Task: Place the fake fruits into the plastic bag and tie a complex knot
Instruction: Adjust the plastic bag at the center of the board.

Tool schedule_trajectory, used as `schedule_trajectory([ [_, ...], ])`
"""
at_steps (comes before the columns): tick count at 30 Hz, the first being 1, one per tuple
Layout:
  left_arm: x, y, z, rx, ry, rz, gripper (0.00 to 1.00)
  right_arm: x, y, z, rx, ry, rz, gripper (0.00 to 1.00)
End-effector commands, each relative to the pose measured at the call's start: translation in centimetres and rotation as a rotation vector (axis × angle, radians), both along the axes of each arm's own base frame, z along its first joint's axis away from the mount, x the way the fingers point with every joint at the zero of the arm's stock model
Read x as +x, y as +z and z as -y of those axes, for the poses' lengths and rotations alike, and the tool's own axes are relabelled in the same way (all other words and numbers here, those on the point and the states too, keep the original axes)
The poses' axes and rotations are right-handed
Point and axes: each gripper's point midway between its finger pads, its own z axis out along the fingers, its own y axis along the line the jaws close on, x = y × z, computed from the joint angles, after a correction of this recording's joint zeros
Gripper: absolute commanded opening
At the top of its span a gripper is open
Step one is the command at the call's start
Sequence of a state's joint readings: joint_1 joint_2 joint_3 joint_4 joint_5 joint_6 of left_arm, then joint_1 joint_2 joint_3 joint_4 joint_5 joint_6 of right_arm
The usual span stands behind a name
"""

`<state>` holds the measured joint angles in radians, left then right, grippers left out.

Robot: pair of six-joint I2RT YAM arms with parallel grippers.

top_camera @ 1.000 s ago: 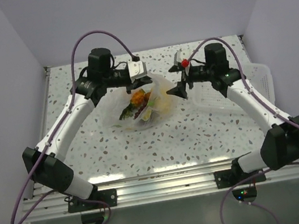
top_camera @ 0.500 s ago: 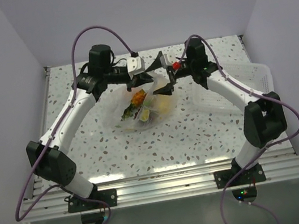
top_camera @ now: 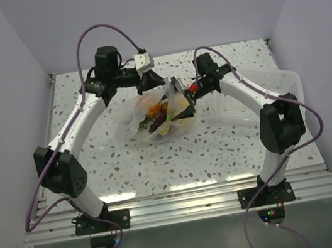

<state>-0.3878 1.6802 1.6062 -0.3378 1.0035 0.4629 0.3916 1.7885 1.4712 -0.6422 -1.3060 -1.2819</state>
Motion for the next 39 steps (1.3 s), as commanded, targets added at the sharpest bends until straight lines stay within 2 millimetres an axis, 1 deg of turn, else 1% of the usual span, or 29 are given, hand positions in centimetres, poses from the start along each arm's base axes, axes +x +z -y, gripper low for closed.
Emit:
schedule_trajectory([
  [1, 1.7, 3.5, 0.0, -0.07, 0.024, 0.127, 0.0, -1.6, 0.5, 0.4, 0.018, 0.052, -0.079, 0.86],
  [2, 1.8, 3.5, 0.0, -0.076, 0.037, 0.115, 0.0, -1.4, 0.9, 0.3, 0.016, 0.041, -0.122, 0.83],
  [4, 2.4, 4.1, -0.1, -0.1, 0.074, 0.137, 0.0, -1.4, 0.6, 0.1, 0.017, 0.046, -0.174, 0.77],
  [5, 2.5, 4.2, -0.1, -0.116, 0.091, 0.114, 0.0, -1.4, 0.5, 0.2, 0.013, 0.043, -0.193, 0.68],
  [7, 3.0, 4.8, -0.4, -0.158, 0.133, 0.127, 0.0, -1.1, 0.2, 0.3, 0.009, 0.035, -0.233, 0.57],
  [9, 3.1, 4.9, -0.5, -0.176, 0.16, 0.139, 0.0, -0.8, -0.1, 0.4, 0.0, 0.025, -0.269, 0.49],
  [11, 3.5, 5.1, -0.8, -0.193, 0.204, 0.125, 0.0, -0.2, 0.2, 0.5, -0.004, 0.011, -0.294, 0.45],
  [12, 3.8, 4.8, -0.9, -0.199, 0.227, 0.122, 0.0, 0.0, 0.3, 0.5, -0.01, 0.005, -0.306, 0.45],
  [14, 3.9, 5.2, -1.4, -0.219, 0.274, 0.117, 0.0, 0.6, 0.4, 0.4, -0.033, -0.02, -0.354, 0.47],
  [16, 4.2, 5.0, -1.8, -0.236, 0.322, 0.12, 0.0, 0.7, 0.3, 0.4, -0.068, -0.056, -0.463, 0.56],
  [17, 4.1, 5.3, -1.9, -0.245, 0.338, 0.126, 0.0, 1.3, 0.1, 0.3, -0.071, -0.079, -0.452, 0.58],
  [18, 4.2, 4.9, -1.9, -0.246, 0.358, 0.125, 0.0, 1.6, 0.1, 0.2, -0.074, -0.098, -0.466, 0.61],
  [19, 4.5, 5.0, -2.2, -0.255, 0.389, 0.121, 0.0, 0.6, -0.5, 0.6, -0.116, -0.156, -0.629, 0.63],
  [20, 4.5, 4.8, -2.3, -0.257, 0.407, 0.118, 0.0, 3.2, 0.2, -0.2, -0.056, -0.214, -0.52, 0.63],
  [21, 4.9, 5.0, -2.6, -0.267, 0.439, 0.121, 0.0, 3.9, 0.3, -0.4, -0.032, -0.269, -0.541, 0.64],
  [22, 5.1, 4.9, -2.7, -0.269, 0.455, 0.114, 0.0, 3.8, 0.7, -0.4, -0.012, -0.322, -0.663, 0.65],
  [23, 5.1, 5.1, -2.8, -0.28, 0.467, 0.107, 0.0, 4.2, 0.9, -0.6, 0.044, -0.332, -0.624, 0.64],
  [24, 5.2, 4.9, -2.7, -0.288, 0.473, 0.106, 0.0, 4.7, 0.7, -0.6, 0.051, -0.373, -0.651, 0.62],
  [25, 5.5, 5.0, -3.0, -0.294, 0.502, 0.108, 0.0, 4.5, 0.5, -0.8, 0.044, -0.381, -0.715, 0.58],
  [27, 5.9, 5.2, -3.2, -0.311, 0.541, 0.109, 0.0, 5.2, 0.0, -1.0, 0.05, -0.432, -0.735, 0.52],
  [29, 6.7, 5.1, -3.8, -0.324, 0.601, 0.102, 0.0, 5.2, -0.8, -0.7, 0.045, -0.461, -0.752, 0.45],
  [32, 7.6, 5.3, -4.6, -0.323, 0.683, 0.112, 0.0, 5.7, -0.7, -0.4, 0.049, -0.511, -0.76, 0.33],
  [33, 7.7, 5.1, -4.7, -0.316, 0.691, 0.107, 0.0, 6.0, -0.6, -0.3, 0.053, -0.53, -0.766, 0.21],
  [34, 7.6, 5.0, -4.7, -0.308, 0.689, 0.106, 0.0, 6.3, -0.2, -0.3, 0.059, -0.541, -0.77, 0.14],
  [35, 7.4, 5.6, -4.9, -0.305, 0.688, 0.122, 0.0, 6.5, -0.4, -0.2, 0.05, -0.558, -0.784, 0.06],
  [36, 7.1, 5.5, -5.2, -0.288, 0.686, 0.114, 0.24, 6.6, -0.5, -0.2, 0.043, -0.57, -0.792, 0.0],
  [37, 6.4, 6.7, -5.9, -0.293, 0.664, 0.136, 0.39, 6.8, -0.5, -0.1, 0.036, -0.588, -0.798, 0.0],
  [38, 6.0, 7.4, -6.5, -0.29, 0.655, 0.146, 0.48, 6.7, -0.6, -0.1, 0.029, -0.59, -0.803, 0.0],
  [39, 5.2, 7.3, -6.7, -0.267, 0.621, 0.132, 0.59, 6.6, -0.5, 0.0, 0.024, -0.59, -0.8, 0.0],
])
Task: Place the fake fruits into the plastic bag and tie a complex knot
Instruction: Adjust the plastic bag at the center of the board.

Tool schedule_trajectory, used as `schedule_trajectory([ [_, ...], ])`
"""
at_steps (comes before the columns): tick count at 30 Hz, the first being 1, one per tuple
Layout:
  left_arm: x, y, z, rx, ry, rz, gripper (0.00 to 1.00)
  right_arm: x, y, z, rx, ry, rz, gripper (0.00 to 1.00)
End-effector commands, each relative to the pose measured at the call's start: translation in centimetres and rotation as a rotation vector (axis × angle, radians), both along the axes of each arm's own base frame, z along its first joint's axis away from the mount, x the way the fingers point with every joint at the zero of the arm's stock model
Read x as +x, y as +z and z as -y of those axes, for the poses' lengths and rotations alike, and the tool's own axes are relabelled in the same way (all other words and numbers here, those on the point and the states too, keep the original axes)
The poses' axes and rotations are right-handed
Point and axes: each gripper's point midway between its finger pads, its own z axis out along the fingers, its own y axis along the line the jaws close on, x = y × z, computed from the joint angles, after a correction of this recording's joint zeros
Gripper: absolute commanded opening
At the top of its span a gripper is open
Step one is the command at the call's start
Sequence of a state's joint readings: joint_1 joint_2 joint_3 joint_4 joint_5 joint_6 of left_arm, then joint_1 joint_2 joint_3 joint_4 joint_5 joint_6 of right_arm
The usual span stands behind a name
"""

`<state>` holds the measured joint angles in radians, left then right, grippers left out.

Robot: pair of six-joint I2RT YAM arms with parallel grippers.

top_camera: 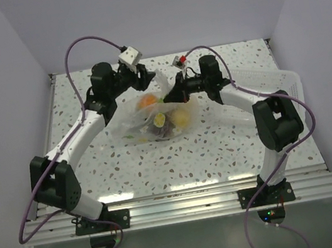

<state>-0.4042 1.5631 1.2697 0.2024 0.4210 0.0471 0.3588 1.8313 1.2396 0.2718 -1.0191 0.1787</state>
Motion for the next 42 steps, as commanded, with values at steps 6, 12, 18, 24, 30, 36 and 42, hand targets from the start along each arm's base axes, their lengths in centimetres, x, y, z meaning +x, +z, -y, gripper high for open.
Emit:
schedule_trajectory([
  [6, -7.6, 9.4, -7.8, 0.122, -0.267, 0.134, 0.76, -0.6, 1.5, 0.8, -0.065, 0.007, 0.023, 0.0],
  [12, -12.3, 5.0, -11.3, 0.43, -0.386, 0.14, 0.79, -0.3, 1.0, 1.1, -0.144, 0.079, 0.109, 0.0],
  [18, -16.2, -3.5, -15.4, 0.798, -0.587, 0.162, 0.82, 0.7, 1.9, 1.2, -0.185, 0.089, 0.151, 0.0],
  [24, -16.4, -7.2, -16.1, 0.896, -0.706, 0.249, 0.82, 1.1, 2.0, 1.3, -0.216, 0.091, 0.179, 0.0],
  [30, -17.3, -9.4, -16.1, 0.923, -0.788, 0.295, 0.83, 1.1, 1.7, 1.5, -0.232, 0.099, 0.175, 0.0],
  [36, -17.5, -8.3, -16.0, 0.761, -0.687, 0.305, 0.88, 1.0, 1.6, 1.3, -0.225, 0.109, 0.172, 0.0],
  [42, -17.1, -4.2, -12.3, 0.535, -0.642, 0.646, 0.98, 0.9, 1.4, 1.0, -0.227, 0.134, 0.172, 0.0],
])
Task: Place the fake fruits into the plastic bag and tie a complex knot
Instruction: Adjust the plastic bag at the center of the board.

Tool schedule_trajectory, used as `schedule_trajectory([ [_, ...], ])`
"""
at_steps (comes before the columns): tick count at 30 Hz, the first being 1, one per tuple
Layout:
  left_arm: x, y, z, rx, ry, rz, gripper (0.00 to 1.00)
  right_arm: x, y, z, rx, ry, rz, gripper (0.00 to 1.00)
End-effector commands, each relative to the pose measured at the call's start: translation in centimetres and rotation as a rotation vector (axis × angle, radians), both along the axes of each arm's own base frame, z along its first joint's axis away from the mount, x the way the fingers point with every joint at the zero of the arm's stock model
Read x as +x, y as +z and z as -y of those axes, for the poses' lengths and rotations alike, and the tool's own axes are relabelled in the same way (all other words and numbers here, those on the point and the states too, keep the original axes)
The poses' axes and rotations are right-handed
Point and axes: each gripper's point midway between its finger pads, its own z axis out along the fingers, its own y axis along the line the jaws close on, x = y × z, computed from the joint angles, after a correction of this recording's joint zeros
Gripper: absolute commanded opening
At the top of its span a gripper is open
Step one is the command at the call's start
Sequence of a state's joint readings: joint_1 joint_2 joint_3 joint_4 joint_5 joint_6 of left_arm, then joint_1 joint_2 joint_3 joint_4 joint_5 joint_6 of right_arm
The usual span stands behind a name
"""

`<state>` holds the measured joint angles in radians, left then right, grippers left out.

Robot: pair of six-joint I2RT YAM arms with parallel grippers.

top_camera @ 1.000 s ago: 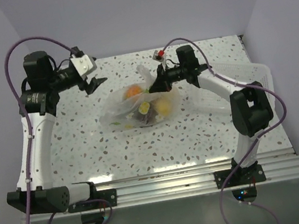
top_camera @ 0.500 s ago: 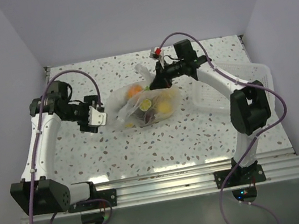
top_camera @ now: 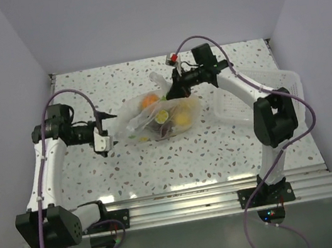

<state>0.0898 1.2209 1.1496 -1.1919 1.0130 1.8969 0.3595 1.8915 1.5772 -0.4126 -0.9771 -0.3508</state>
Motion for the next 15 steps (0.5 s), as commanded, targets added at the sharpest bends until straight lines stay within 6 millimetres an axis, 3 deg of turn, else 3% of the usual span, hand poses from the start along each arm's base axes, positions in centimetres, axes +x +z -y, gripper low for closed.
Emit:
schedule_trajectory([
  [1, -0.1, 4.1, 3.8, -0.232, -0.135, 0.19, 0.98, 0.1, 1.3, -0.5, 0.005, 0.032, 0.04, 0.0],
  [4, -0.4, 3.9, 6.2, -0.258, -0.22, 0.185, 1.0, -0.3, 1.5, -0.7, 0.004, 0.054, 0.059, 0.0],
  [9, 0.6, 5.5, 8.2, -0.306, -0.29, 0.261, 1.0, -1.4, 0.9, -1.2, -0.015, 0.098, 0.061, 0.0],
  [15, 1.3, 5.7, 10.1, -0.315, -0.364, 0.302, 1.0, -1.8, 0.5, -1.8, -0.019, 0.128, 0.069, 0.0],
])
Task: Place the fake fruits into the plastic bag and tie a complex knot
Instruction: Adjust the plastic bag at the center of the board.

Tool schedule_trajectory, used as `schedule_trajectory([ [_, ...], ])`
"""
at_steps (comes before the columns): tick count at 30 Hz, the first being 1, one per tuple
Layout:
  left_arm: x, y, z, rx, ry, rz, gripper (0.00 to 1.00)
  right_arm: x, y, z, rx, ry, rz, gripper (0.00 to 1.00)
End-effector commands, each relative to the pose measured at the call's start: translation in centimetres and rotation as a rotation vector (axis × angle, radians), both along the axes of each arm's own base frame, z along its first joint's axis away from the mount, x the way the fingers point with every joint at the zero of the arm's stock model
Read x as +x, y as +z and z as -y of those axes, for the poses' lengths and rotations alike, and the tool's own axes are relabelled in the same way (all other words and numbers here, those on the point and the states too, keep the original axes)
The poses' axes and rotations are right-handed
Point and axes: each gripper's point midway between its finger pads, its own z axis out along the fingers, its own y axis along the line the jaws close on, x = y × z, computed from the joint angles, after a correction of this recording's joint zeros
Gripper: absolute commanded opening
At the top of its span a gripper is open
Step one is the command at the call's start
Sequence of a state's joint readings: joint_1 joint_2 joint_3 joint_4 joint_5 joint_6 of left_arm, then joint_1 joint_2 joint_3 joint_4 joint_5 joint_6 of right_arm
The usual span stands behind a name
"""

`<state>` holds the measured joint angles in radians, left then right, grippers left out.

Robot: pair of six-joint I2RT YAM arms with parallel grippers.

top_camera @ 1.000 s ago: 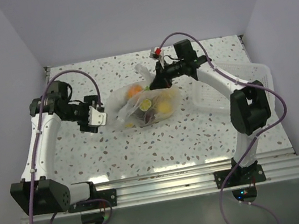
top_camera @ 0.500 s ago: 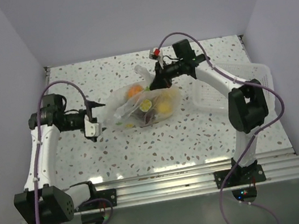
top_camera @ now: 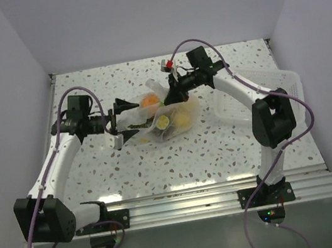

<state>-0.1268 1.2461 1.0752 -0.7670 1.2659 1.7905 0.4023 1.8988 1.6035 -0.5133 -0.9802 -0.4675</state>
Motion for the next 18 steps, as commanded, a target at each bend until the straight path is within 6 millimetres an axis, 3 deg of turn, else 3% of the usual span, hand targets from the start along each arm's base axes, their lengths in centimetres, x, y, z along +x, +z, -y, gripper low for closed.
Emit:
schedule_trajectory([
  [1, 0.4, 1.8, 2.1, -0.059, -0.097, 0.092, 1.0, 0.1, 1.1, -0.8, 0.02, 0.04, 0.038, 0.0],
  [4, -0.5, 0.6, 3.3, -0.03, -0.155, 0.053, 0.92, 0.1, 1.1, -0.9, 0.02, 0.042, 0.04, 0.0],
  [7, -1.7, -0.5, 4.4, -0.018, -0.2, -0.023, 0.67, 0.1, 1.3, -1.1, 0.021, 0.044, 0.046, 0.0],
  [8, -1.8, -0.5, 4.6, -0.021, -0.206, -0.03, 0.47, 0.2, 1.3, -1.2, 0.019, 0.042, 0.048, 0.0],
  [9, -1.9, -0.4, 5.0, -0.028, -0.214, -0.039, 0.36, 0.3, 1.3, -1.1, 0.015, 0.035, 0.049, 0.0],
  [10, -2.3, -0.4, 5.4, -0.03, -0.214, -0.093, 0.13, 0.4, 1.3, -1.3, 0.014, 0.03, 0.054, 0.0],
  [11, -1.7, 0.3, 5.9, -0.048, -0.214, -0.065, 0.05, 0.5, 1.4, -1.4, 0.014, 0.028, 0.06, 0.0],
  [12, -1.4, 0.7, 6.3, -0.054, -0.203, -0.079, 0.0, 0.5, 1.4, -1.5, 0.012, 0.022, 0.062, 0.0],
  [13, -2.2, 0.4, 6.9, -0.05, -0.167, -0.252, 0.0, 0.4, 1.7, -2.0, 0.017, 0.023, 0.065, 0.0],
  [14, -0.1, 3.2, 8.1, -0.116, -0.137, -0.132, 0.0, 0.3, 1.8, -2.2, 0.019, 0.025, 0.067, 0.0],
  [15, 0.7, 4.7, 8.8, -0.169, -0.081, -0.149, 0.0, 0.1, 1.9, -2.4, 0.024, 0.029, 0.064, 0.0],
  [16, 1.4, 3.4, 8.9, -0.231, 0.076, -0.381, 0.0, -0.3, 2.3, -2.9, 0.029, 0.043, 0.073, 0.0],
  [17, 2.4, 7.2, 9.1, -0.356, 0.084, -0.239, 0.0, -0.6, 2.4, -3.0, 0.034, 0.052, 0.078, 0.0],
  [18, 3.1, 7.1, 9.2, -0.367, 0.113, -0.263, 0.0, -0.9, 2.6, -3.2, 0.041, 0.062, 0.082, 0.0],
])
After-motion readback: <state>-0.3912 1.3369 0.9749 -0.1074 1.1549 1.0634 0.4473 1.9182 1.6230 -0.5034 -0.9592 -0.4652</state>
